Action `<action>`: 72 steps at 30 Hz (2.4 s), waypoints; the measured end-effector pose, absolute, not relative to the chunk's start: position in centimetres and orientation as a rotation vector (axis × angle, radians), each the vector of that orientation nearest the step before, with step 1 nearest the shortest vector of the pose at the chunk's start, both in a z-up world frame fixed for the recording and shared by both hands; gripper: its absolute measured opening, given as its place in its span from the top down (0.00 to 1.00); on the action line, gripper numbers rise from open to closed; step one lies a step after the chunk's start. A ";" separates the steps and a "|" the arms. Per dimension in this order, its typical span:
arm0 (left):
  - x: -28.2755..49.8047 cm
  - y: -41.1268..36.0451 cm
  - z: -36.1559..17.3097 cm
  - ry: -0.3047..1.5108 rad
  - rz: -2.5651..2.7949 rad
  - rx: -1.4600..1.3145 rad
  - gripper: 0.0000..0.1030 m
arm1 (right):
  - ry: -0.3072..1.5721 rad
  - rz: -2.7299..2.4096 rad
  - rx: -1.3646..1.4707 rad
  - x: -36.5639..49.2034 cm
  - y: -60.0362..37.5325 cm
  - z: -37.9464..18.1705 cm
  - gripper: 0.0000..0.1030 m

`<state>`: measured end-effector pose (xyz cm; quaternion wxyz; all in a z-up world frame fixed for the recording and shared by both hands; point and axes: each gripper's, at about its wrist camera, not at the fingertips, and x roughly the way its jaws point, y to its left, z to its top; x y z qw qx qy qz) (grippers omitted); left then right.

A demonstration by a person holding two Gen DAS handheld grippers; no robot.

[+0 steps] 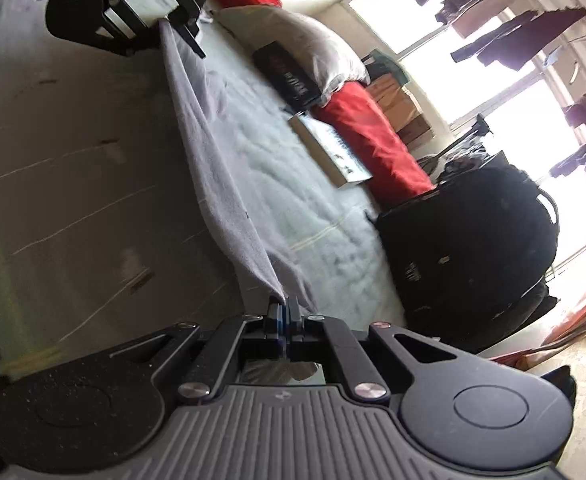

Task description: Fold clothes

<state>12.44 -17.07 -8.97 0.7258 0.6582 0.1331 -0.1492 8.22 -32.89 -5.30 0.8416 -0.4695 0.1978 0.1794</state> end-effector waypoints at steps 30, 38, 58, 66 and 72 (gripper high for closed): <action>7.7 -18.1 -12.4 0.373 -0.519 1.374 0.98 | 0.713 0.398 -0.498 4.0 -38.4 -5.8 0.77; 6.7 -18.1 -12.4 0.374 -0.516 1.344 0.98 | 0.774 0.420 0.343 7.8 -45.5 -5.7 0.75; 6.5 -17.9 -11.7 0.408 -0.528 1.289 0.98 | 0.715 0.355 0.527 10.7 -46.1 -9.2 0.92; 5.1 -18.3 -10.6 0.382 -0.562 1.300 0.97 | 0.702 0.321 0.454 10.7 -47.0 -7.4 0.92; 4.8 -18.1 -11.7 0.386 -0.572 1.320 0.95 | 0.767 0.300 0.448 10.4 -46.6 -9.3 0.88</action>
